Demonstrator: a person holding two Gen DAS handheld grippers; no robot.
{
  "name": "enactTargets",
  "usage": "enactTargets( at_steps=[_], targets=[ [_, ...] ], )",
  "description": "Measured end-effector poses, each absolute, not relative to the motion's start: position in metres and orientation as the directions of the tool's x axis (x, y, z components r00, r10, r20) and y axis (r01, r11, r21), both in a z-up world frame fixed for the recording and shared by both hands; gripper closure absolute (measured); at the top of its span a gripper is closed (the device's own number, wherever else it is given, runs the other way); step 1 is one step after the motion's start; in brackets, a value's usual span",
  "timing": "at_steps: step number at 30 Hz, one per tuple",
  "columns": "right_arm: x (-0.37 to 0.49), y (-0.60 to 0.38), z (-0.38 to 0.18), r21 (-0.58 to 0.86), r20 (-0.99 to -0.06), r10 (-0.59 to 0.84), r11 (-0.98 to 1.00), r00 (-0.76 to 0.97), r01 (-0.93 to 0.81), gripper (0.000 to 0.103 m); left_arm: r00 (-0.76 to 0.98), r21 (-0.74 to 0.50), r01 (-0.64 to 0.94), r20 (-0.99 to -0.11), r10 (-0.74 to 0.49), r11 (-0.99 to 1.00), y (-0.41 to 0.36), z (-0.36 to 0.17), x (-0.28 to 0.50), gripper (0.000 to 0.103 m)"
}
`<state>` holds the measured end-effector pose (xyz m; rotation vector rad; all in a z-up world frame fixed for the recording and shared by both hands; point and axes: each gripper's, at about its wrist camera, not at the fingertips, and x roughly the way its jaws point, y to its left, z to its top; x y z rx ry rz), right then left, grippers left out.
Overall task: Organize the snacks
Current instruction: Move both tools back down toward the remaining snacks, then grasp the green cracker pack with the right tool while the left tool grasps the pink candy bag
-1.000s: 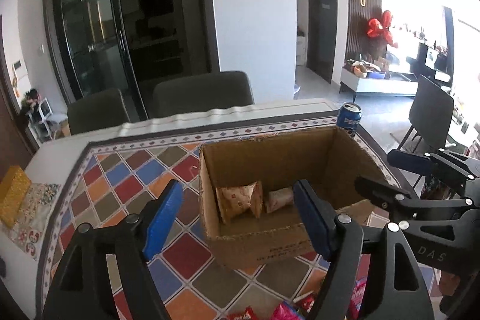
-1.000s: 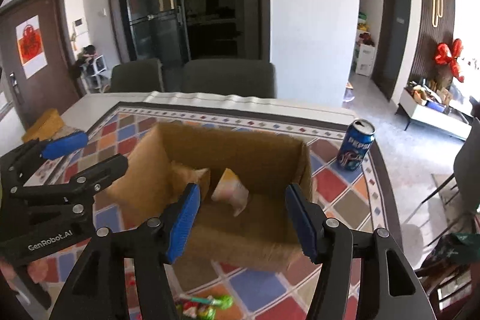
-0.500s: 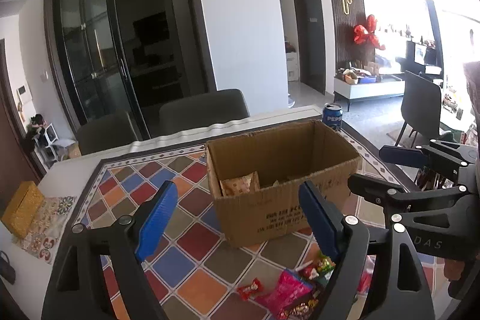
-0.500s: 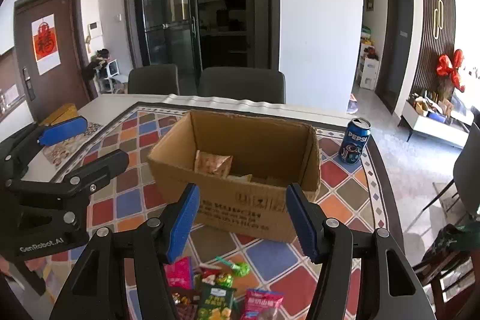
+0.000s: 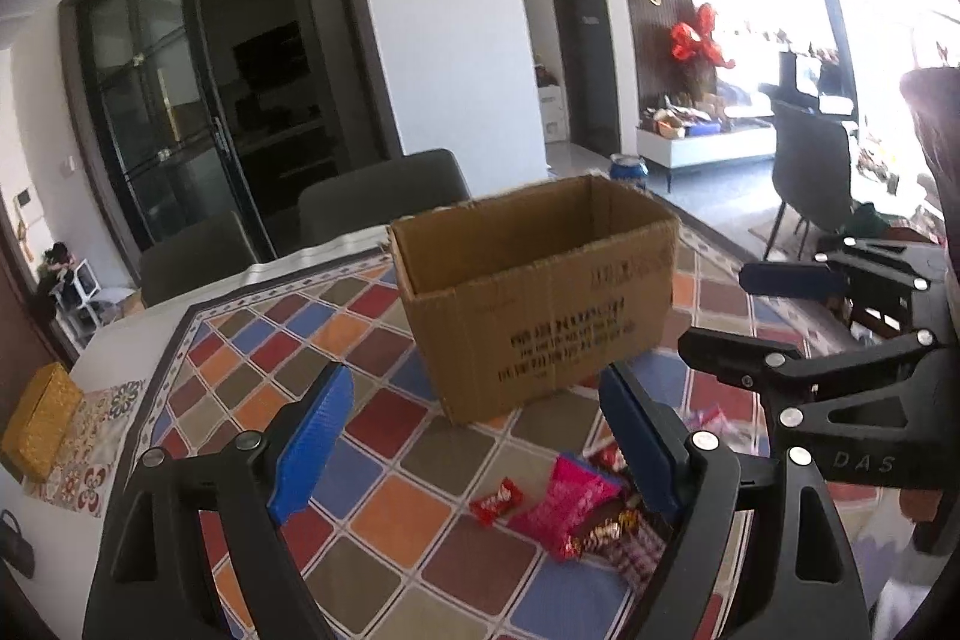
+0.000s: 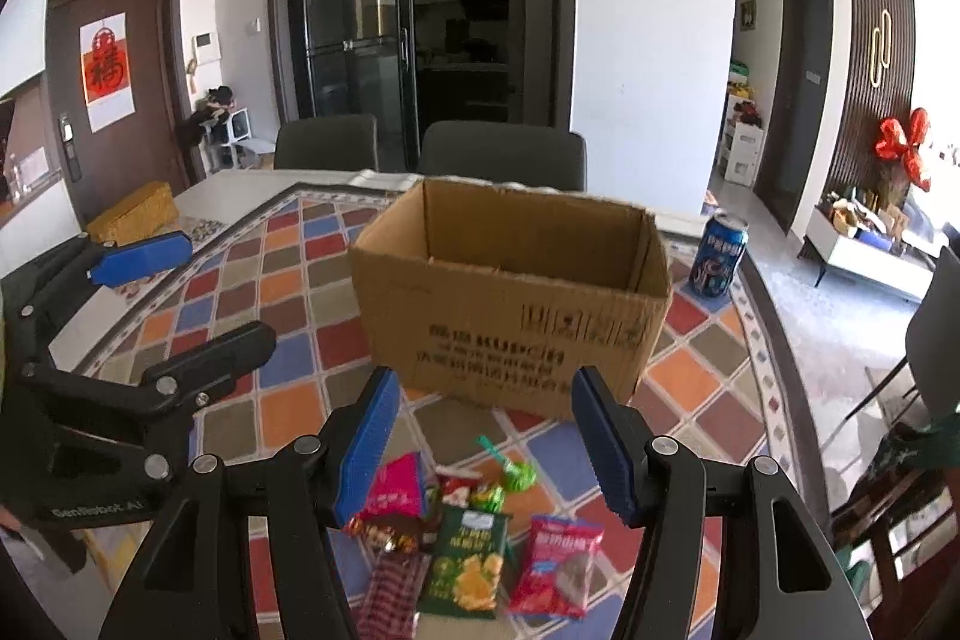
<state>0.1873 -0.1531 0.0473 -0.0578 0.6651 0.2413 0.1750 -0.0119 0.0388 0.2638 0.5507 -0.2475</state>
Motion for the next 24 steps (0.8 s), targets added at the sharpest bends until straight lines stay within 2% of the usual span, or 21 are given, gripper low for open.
enactTargets(
  at_steps=[3, 13, 24],
  targets=[
    [0.182, -0.151, 0.038, 0.024, -0.637, 0.196, 0.972, 0.746, -0.235, 0.039, 0.816, 0.204, 0.326, -0.554, -0.165, 0.923, -0.012, 0.028, 0.170, 0.019],
    [0.174, -0.150, -0.009, 0.049, -0.723, 0.167, 0.980, 0.671, -0.191, 0.039, 0.746, 0.205, 0.430, -0.629, -0.218, 0.879, -0.016, -0.012, 0.176, 0.019],
    [0.183, -0.152, -0.059, 0.090, -0.814, 0.155, 0.986, 0.560, -0.142, 0.039, 0.627, 0.119, 0.525, -0.724, -0.288, 0.843, -0.018, -0.058, 0.203, 0.019]
  ],
)
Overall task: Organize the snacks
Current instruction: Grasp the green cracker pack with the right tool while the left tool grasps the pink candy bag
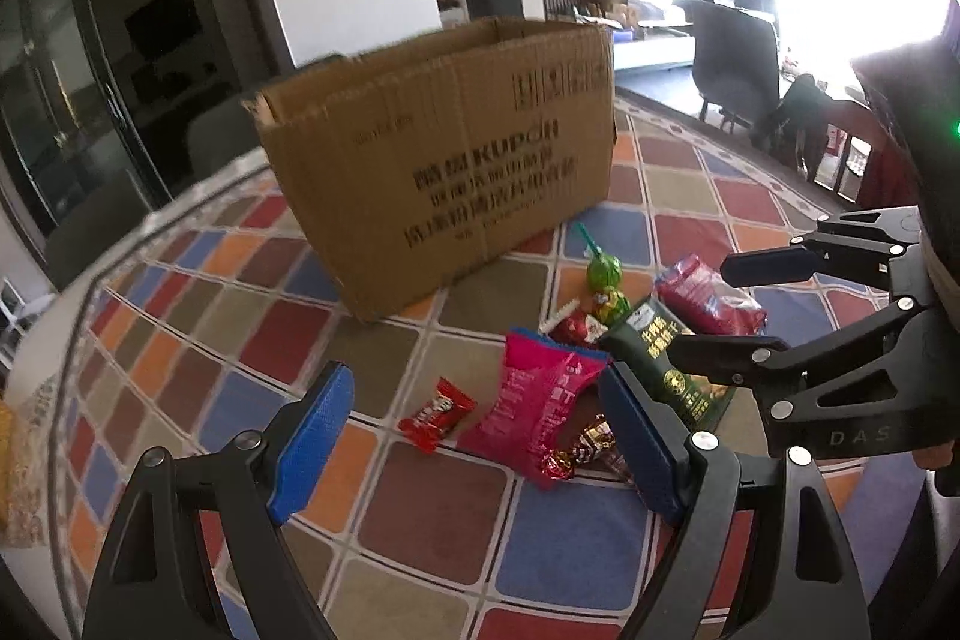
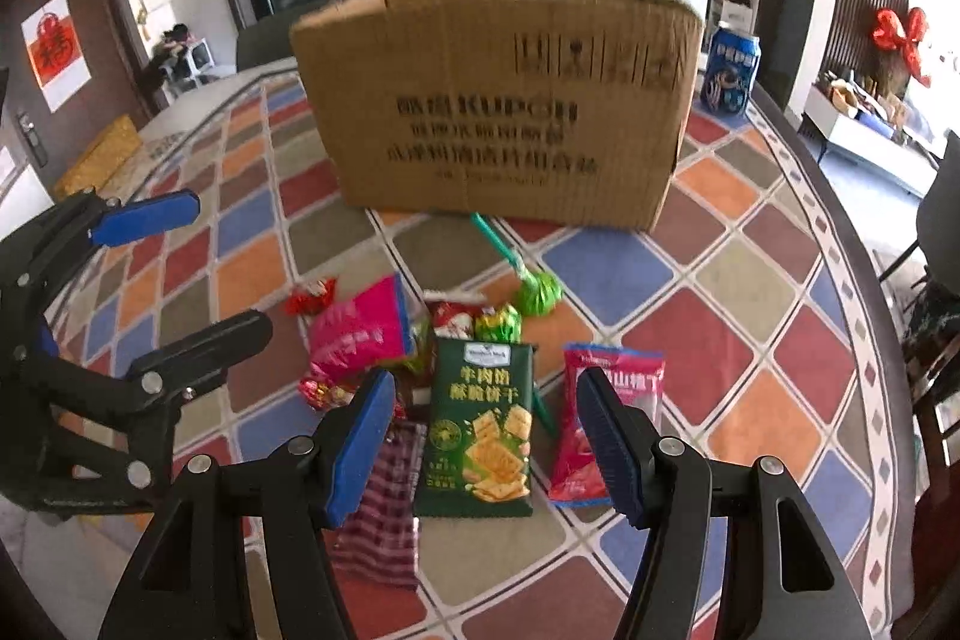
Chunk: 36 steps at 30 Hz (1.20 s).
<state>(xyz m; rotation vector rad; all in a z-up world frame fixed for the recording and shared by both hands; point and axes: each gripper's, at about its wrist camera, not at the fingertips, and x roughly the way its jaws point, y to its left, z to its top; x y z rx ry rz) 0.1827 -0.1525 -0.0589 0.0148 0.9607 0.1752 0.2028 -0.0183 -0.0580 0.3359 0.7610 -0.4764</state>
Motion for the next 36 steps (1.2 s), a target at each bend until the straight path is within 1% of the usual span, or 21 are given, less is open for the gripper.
enactTargets(
  at_steps=[4, 10, 21, 25, 27, 30, 33, 34, 36],
  targets=[
    [0.187, -0.154, -0.070, 0.096, -0.831, 0.149, 0.987, 0.536, -0.125, 0.039, 0.578, 0.081, 0.545, -0.757, -0.304, 0.834, -0.020, -0.074, 0.214, 0.019],
    [0.191, -0.154, -0.080, 0.097, -0.838, 0.145, 0.988, 0.526, -0.118, 0.039, 0.540, 0.058, 0.562, -0.781, -0.313, 0.825, -0.025, -0.091, 0.223, 0.020],
    [0.200, -0.157, -0.094, 0.122, -0.851, 0.156, 0.987, 0.502, -0.100, 0.039, 0.488, -0.013, 0.572, -0.798, -0.353, 0.820, -0.026, -0.105, 0.235, 0.028],
    [0.203, -0.158, -0.094, 0.125, -0.850, 0.155, 0.988, 0.503, -0.093, 0.039, 0.475, -0.042, 0.563, -0.801, -0.365, 0.825, -0.027, -0.109, 0.238, 0.038],
    [0.204, -0.157, -0.094, 0.130, -0.848, 0.162, 0.987, 0.504, -0.098, 0.039, 0.465, -0.051, 0.562, -0.806, -0.367, 0.825, -0.028, -0.112, 0.240, 0.040],
    [0.205, -0.156, -0.094, 0.139, -0.848, 0.175, 0.984, 0.500, -0.109, 0.039, 0.449, -0.068, 0.564, -0.811, -0.375, 0.823, -0.029, -0.114, 0.241, 0.046],
    [0.205, -0.154, -0.096, 0.144, -0.848, 0.184, 0.982, 0.498, -0.119, 0.040, 0.443, -0.074, 0.564, -0.814, -0.377, 0.823, -0.029, -0.114, 0.241, 0.057],
    [0.206, -0.153, -0.096, 0.147, -0.847, 0.187, 0.982, 0.497, -0.119, 0.041, 0.444, -0.072, 0.561, -0.815, -0.373, 0.825, -0.029, -0.114, 0.242, 0.062],
    [0.208, -0.153, -0.098, 0.160, -0.849, 0.199, 0.980, 0.489, -0.120, 0.045, 0.444, -0.076, 0.557, -0.815, -0.373, 0.827, -0.027, -0.114, 0.242, 0.064]
  ],
)
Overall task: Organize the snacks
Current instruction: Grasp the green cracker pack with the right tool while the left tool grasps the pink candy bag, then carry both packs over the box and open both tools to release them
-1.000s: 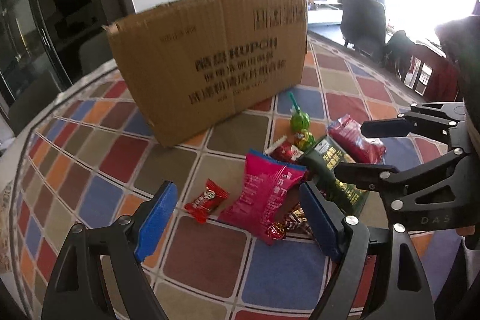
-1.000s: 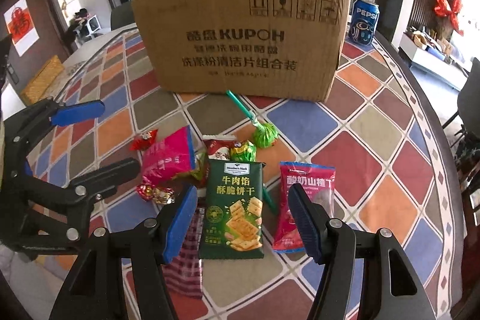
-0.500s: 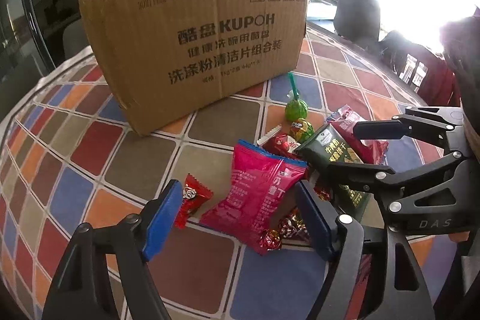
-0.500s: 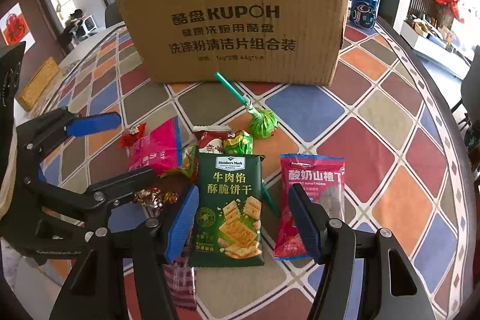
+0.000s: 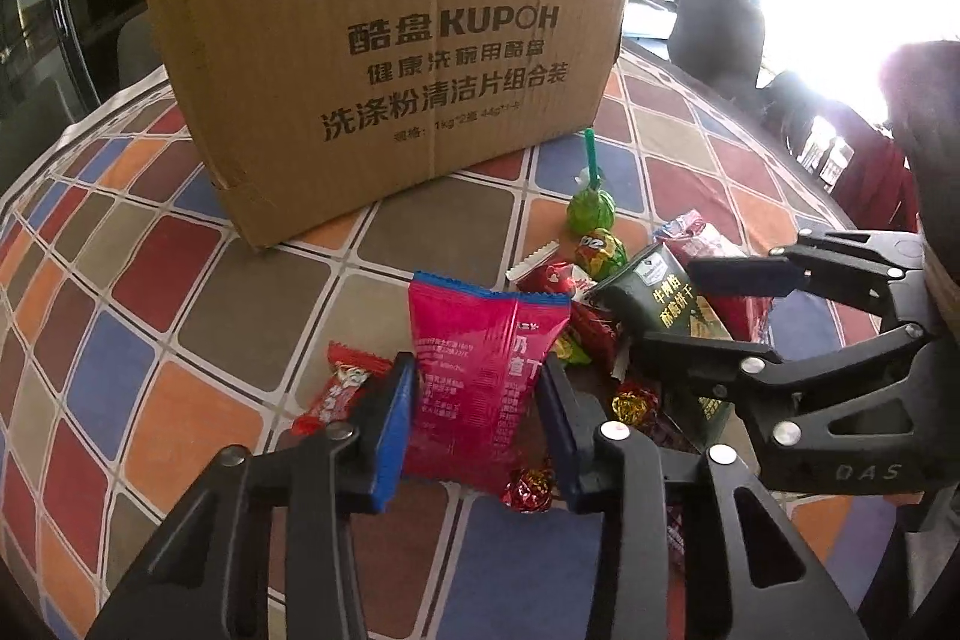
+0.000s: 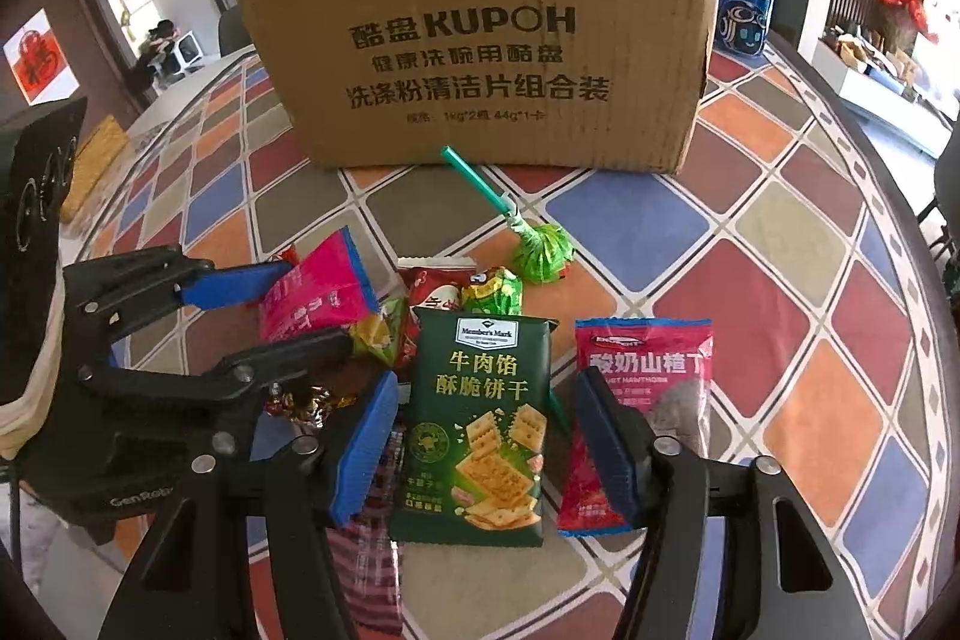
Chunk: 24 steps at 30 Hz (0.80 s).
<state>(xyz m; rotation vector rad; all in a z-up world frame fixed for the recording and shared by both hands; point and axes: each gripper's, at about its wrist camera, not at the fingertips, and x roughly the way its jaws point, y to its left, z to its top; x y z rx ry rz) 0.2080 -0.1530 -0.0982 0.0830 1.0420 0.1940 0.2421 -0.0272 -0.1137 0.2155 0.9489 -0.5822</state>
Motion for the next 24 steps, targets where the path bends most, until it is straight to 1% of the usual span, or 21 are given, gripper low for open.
enactTargets(
  at_steps=[2, 4, 11, 17, 24],
  targets=[
    [0.209, -0.153, -0.101, 0.170, -0.853, 0.207, 0.978, 0.478, -0.120, 0.053, 0.446, -0.074, 0.552, -0.815, -0.370, 0.830, -0.026, -0.114, 0.242, 0.065],
    [0.210, -0.153, -0.103, 0.183, -0.854, 0.217, 0.976, 0.474, -0.117, 0.055, 0.450, -0.074, 0.547, -0.814, -0.367, 0.834, -0.026, -0.113, 0.241, 0.066],
    [0.207, -0.157, -0.102, 0.188, -0.849, 0.215, 0.977, 0.483, -0.105, 0.055, 0.479, -0.073, 0.523, -0.798, -0.364, 0.849, -0.025, -0.104, 0.234, 0.067],
    [0.201, -0.159, -0.087, 0.187, -0.827, 0.216, 0.976, 0.519, -0.108, 0.055, 0.517, -0.068, 0.501, -0.776, -0.362, 0.863, -0.024, -0.087, 0.230, 0.067],
    [0.198, -0.162, -0.067, 0.188, -0.801, 0.217, 0.976, 0.557, -0.109, 0.055, 0.573, -0.040, 0.459, -0.750, -0.330, 0.887, -0.022, -0.062, 0.222, 0.067]
  ],
)
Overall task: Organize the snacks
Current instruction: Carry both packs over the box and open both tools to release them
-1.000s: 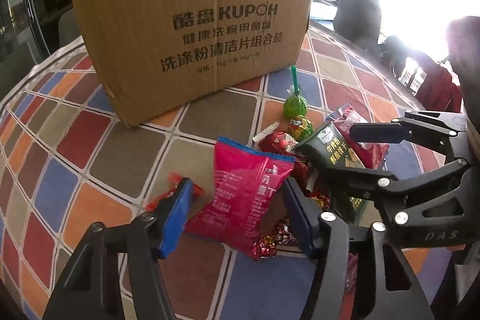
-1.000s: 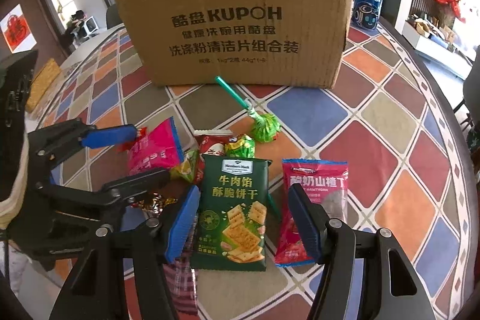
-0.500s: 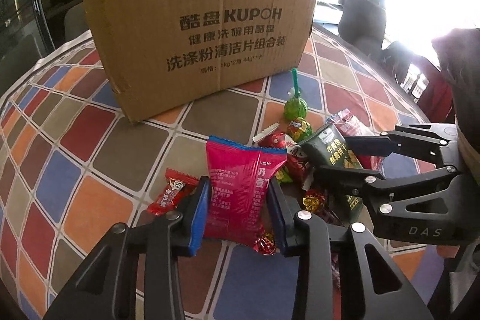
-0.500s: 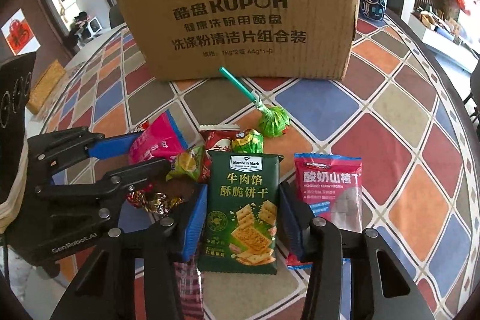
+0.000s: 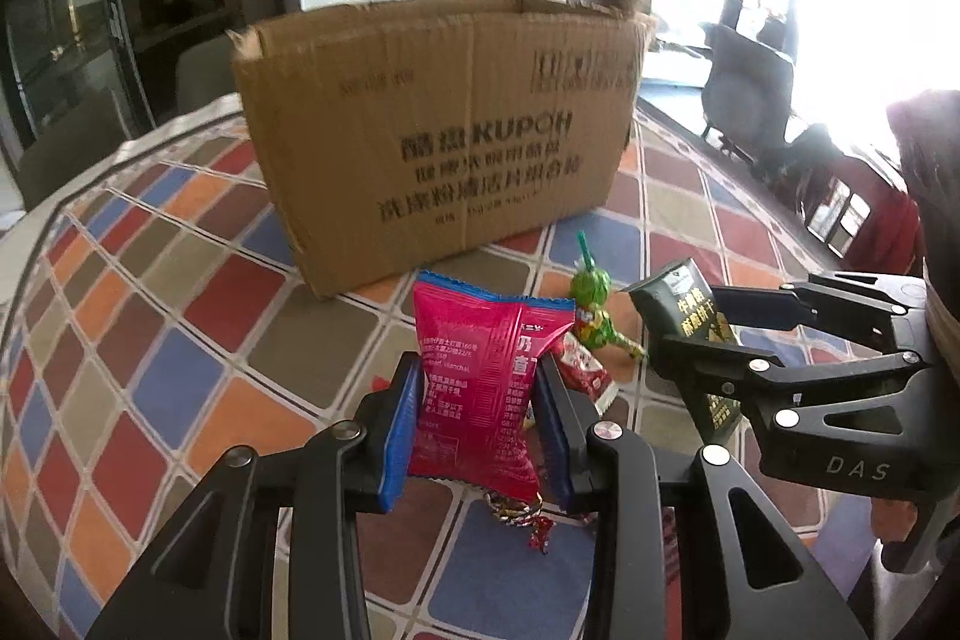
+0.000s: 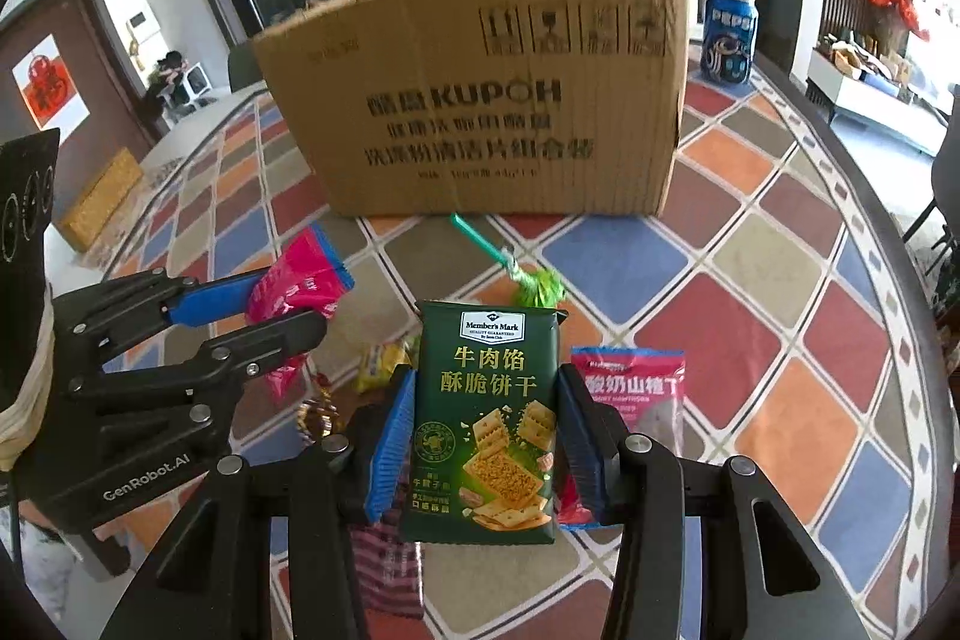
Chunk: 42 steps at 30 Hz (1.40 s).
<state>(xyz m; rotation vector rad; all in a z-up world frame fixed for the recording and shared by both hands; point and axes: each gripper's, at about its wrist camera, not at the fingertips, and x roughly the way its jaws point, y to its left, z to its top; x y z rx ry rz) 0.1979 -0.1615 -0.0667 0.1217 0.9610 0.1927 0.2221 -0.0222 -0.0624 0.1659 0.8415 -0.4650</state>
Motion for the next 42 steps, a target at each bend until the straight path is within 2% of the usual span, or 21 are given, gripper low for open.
enactTargets(
  at_steps=[23, 31, 42],
  targets=[
    [0.198, -0.175, 0.039, 0.193, -0.653, 0.250, 0.968, 0.715, -0.162, 0.055, 0.730, 0.012, 0.383, -0.617, -0.294, 0.924, -0.023, 0.047, 0.215, 0.067],
    [0.219, -0.179, 0.066, 0.184, -0.611, 0.248, 0.968, 0.752, -0.169, 0.055, 0.755, 0.009, 0.367, -0.587, -0.293, 0.930, -0.025, 0.071, 0.234, 0.067],
    [0.263, -0.188, 0.077, 0.186, -0.601, 0.253, 0.967, 0.759, -0.175, 0.055, 0.765, 0.008, 0.344, -0.582, -0.276, 0.939, -0.031, 0.084, 0.276, 0.067]
  ],
)
